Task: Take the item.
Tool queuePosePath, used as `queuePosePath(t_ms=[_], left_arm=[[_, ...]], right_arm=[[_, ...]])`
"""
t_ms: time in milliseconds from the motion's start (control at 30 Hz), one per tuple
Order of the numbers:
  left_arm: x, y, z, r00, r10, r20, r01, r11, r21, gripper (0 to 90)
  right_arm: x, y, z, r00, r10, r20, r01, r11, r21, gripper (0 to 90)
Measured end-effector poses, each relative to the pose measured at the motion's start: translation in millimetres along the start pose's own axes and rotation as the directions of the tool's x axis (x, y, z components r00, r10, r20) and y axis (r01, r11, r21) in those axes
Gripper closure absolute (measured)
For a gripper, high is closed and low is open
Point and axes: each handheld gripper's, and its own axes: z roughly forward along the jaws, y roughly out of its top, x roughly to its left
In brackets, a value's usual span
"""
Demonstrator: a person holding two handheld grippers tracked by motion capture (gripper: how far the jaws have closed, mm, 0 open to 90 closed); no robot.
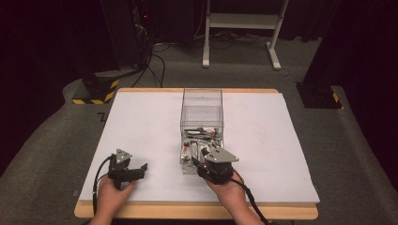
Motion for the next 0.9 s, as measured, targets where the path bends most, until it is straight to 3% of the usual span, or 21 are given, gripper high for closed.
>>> queuePosePath(t_ms=[200,500,767,900], left_arm=[[-0.2,0.0,0.0,1.0,-0.001,0.0,0.001,1.0,0.0,13.6],[-0.4,-0.1,0.0,1.0,-0.002,0.0,0.002,1.0,-0.001,13.7],[-0.4,-0.1,0.0,1.0,-0.002,0.0,0.002,1.0,-0.001,13.7],[-0.4,-0.1,0.0,1.0,-0.002,0.0,0.002,1.0,-0.001,13.7]], right_arm=[[-3.6,-1.9,1.8,0.9995,0.033,0.003,-0.033,0.999,0.017,66.8],[-3.1,-1.8,3.9,0.9962,0.087,-0.002,-0.087,0.996,0.031,73.6],[-2.9,-2.4,3.6,0.9945,0.104,-0.009,-0.104,0.994,0.036,88.3],[-2.6,-1.9,1.6,0.9938,0.11,-0.015,-0.11,0.994,0.019,89.2]])
